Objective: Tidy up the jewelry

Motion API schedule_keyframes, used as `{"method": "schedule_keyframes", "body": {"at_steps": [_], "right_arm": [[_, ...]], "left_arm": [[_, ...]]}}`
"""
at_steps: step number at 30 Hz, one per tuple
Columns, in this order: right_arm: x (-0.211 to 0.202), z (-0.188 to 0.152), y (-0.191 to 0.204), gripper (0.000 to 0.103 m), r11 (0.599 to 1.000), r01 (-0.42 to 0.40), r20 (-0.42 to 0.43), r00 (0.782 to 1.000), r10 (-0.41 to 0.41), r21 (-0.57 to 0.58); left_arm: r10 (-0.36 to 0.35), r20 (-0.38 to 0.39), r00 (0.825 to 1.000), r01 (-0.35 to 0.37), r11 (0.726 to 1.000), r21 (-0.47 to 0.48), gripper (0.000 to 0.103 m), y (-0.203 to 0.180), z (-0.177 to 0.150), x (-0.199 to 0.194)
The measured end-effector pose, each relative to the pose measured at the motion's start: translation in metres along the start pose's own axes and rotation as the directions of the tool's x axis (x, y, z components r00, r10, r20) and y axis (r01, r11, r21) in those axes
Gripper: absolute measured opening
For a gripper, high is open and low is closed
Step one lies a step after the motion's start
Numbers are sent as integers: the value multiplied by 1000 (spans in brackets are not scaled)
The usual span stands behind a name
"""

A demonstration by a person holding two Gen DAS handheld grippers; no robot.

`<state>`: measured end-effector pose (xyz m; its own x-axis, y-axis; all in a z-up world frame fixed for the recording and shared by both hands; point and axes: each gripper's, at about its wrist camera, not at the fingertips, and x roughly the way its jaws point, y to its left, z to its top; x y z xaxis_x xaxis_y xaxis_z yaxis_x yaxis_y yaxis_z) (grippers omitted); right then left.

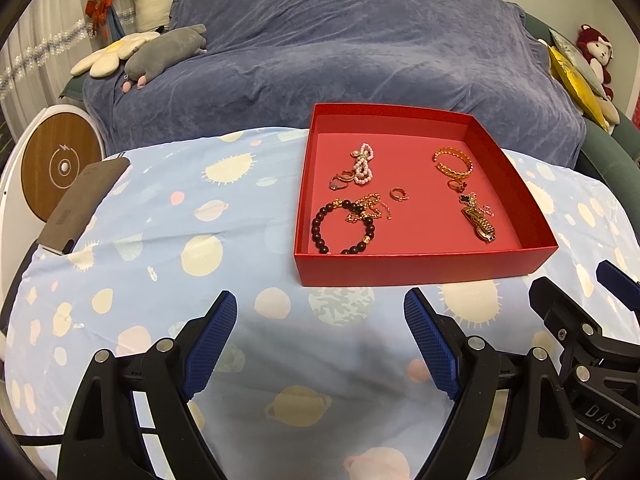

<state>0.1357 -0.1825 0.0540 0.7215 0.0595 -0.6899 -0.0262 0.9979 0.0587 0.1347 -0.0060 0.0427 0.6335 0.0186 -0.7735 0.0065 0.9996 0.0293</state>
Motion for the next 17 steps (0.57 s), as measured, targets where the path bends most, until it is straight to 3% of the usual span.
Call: {"method": "schedule_keyframes", "body": {"at_steps": [17], "right_arm": [[0, -2, 1, 98, 1000, 5, 6, 1000, -5, -3]], "left_arm": [[-4, 0, 1000, 4, 1000, -8, 83, 2, -1, 1]]}}
